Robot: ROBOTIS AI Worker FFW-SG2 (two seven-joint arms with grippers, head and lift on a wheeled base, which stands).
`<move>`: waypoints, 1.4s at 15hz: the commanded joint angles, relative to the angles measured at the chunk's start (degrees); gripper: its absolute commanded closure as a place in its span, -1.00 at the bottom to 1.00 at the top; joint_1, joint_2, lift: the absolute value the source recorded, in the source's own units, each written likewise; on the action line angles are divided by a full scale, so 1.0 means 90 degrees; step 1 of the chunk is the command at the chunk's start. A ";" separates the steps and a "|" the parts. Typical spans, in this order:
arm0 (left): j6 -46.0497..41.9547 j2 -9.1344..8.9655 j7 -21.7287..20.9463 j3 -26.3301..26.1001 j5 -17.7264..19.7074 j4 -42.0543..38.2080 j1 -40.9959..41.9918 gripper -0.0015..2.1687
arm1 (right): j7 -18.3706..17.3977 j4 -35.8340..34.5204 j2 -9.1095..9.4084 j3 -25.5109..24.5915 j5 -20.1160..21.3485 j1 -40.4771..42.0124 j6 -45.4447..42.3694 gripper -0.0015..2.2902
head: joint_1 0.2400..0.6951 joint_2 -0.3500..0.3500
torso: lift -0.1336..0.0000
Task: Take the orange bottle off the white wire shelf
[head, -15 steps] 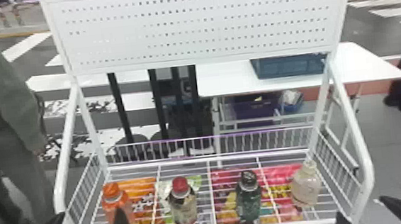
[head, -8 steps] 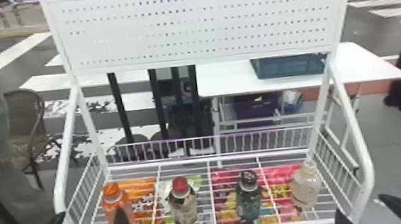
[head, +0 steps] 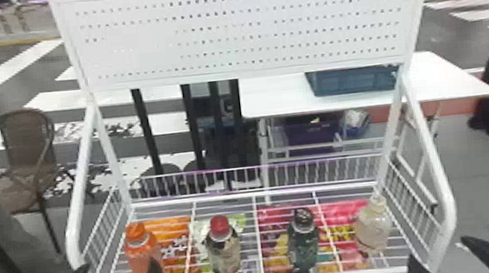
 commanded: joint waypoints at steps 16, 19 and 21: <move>-0.2107 -0.0176 0.0072 -0.0784 0.0340 0.4580 -0.2523 -0.92 | 0.0000 0.0047 0.0028 0.0020 0.0049 0.0010 -0.0019 -0.88 | 0.14 0.00 | 1.00; -0.2126 -0.0195 0.0023 -0.0892 0.0437 0.5205 -0.3002 -0.92 | -0.0009 0.0027 0.0038 0.0030 0.0068 0.0010 -0.0019 -0.88 | 0.14 0.00 | 1.00; -0.2185 -0.0215 0.0003 -0.0989 0.0506 0.5634 -0.3314 -0.92 | -0.0009 0.0018 0.0038 0.0020 0.0068 0.0029 -0.0019 -0.88 | 0.14 0.00 | 1.00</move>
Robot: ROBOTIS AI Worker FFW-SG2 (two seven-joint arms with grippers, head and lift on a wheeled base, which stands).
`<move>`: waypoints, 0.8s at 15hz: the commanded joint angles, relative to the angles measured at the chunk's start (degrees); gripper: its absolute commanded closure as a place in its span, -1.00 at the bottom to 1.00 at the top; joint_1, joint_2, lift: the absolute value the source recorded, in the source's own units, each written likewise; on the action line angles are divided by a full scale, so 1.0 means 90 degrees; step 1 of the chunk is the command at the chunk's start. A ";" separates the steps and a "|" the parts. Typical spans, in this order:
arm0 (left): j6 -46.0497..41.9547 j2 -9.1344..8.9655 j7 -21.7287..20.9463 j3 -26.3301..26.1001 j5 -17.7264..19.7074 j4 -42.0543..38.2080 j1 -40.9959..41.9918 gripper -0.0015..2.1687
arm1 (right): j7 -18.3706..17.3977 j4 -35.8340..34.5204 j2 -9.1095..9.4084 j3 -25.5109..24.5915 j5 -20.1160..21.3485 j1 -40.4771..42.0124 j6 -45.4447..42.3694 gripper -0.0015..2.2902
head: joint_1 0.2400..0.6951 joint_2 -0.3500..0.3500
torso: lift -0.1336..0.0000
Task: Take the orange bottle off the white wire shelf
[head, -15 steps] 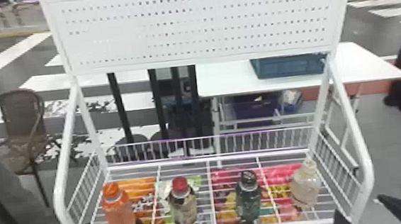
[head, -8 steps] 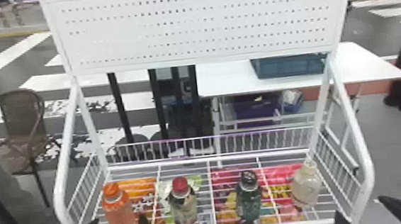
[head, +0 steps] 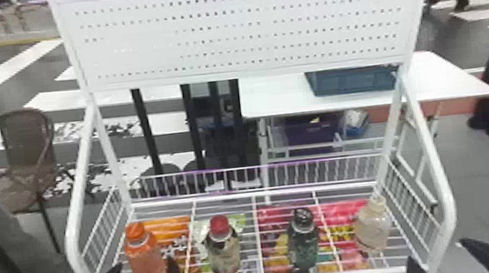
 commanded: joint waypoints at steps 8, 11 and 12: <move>-0.0234 -0.0004 -0.0002 -0.0161 0.0232 0.0964 -0.0787 -0.88 | 0.0000 -0.0006 0.0011 -0.0019 0.0041 0.0032 0.0000 -0.88 | 0.14 0.00 | 1.00; -0.0253 -0.0004 -0.0002 -0.0161 0.0329 0.0954 -0.0778 -0.62 | 0.0000 0.0014 0.0002 -0.0019 0.0041 0.0022 0.0000 -0.88 | 0.14 0.00 | 1.00; -0.0253 -0.0004 0.0008 -0.0161 0.0339 0.0944 -0.0768 -0.46 | 0.0000 0.0014 0.0002 -0.0019 0.0041 0.0012 0.0000 -0.88 | 0.14 0.00 | 1.00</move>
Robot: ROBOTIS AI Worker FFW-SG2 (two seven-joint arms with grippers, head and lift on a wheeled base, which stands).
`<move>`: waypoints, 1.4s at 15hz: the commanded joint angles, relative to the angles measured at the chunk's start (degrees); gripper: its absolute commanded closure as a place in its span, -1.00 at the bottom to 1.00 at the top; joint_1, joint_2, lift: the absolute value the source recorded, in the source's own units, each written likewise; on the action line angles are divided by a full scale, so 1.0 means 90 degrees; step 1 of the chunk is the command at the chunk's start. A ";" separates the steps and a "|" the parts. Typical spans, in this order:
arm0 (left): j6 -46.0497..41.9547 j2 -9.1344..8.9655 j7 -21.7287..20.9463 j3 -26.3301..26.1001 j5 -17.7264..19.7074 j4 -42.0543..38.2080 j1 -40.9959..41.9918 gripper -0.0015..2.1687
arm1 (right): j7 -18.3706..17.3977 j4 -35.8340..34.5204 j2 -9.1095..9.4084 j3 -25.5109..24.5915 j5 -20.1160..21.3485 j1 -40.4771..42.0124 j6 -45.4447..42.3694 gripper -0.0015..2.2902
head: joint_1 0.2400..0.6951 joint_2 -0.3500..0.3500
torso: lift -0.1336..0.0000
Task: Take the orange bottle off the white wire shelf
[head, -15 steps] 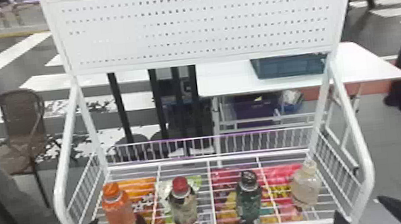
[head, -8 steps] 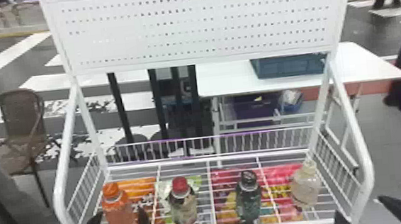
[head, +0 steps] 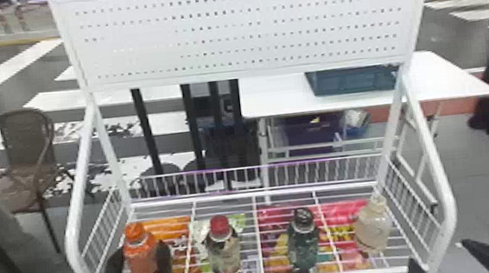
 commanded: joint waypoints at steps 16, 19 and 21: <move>0.1539 0.0440 0.0192 0.0585 -0.0636 -0.4695 0.2404 -0.36 | -0.0039 0.0092 -0.0051 0.0049 0.0009 -0.0184 0.0020 -0.88 | 0.14 0.00 | 1.00; 0.1891 0.0450 0.0192 0.0751 -0.0850 -0.5388 0.2980 -0.36 | -0.0039 0.0092 -0.0090 0.0049 0.0009 -0.0194 0.0039 -0.88 | 0.14 0.00 | 1.00; 0.2184 0.0450 0.0183 0.0976 -0.0909 -0.5847 0.3459 -0.36 | -0.0039 0.0092 -0.0109 0.0020 -0.0010 -0.0184 0.0059 -0.88 | 0.14 0.00 | 1.00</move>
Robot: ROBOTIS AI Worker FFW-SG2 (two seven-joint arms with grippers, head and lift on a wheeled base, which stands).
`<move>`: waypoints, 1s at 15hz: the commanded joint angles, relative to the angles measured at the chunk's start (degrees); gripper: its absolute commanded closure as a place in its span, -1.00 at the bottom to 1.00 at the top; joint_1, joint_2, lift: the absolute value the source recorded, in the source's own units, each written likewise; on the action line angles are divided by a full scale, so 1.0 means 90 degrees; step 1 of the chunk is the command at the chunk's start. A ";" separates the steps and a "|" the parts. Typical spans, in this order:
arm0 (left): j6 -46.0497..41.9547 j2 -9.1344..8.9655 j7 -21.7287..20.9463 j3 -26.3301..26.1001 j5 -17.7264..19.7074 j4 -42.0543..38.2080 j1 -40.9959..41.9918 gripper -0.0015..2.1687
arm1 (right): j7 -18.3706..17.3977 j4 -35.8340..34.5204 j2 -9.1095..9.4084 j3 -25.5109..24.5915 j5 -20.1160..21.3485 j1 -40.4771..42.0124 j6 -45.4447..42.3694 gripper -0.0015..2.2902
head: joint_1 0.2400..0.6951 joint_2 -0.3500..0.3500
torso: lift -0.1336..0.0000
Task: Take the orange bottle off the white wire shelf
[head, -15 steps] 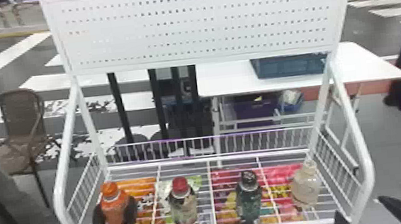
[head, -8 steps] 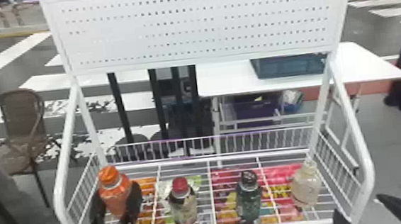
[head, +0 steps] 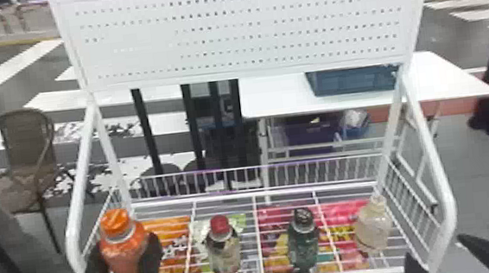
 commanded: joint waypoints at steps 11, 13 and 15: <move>0.0226 -0.0205 -0.0016 0.0441 -0.0275 -0.1109 0.1154 -0.36 | 0.0030 -0.0127 0.0012 -0.0090 -0.0063 0.0125 0.0010 -0.88 | 0.14 0.00 | 1.00; 0.0226 -0.0205 -0.0006 0.0431 -0.0285 -0.1109 0.1154 -0.36 | 0.0030 -0.0137 0.0021 -0.0090 -0.0063 0.0154 0.0010 -0.88 | 0.14 0.00 | 1.00; 0.0226 -0.0205 -0.0006 0.0421 -0.0295 -0.1099 0.1134 -0.36 | 0.0030 -0.0147 0.0031 -0.0080 -0.0053 0.0183 0.0010 -0.88 | 0.14 0.00 | 1.00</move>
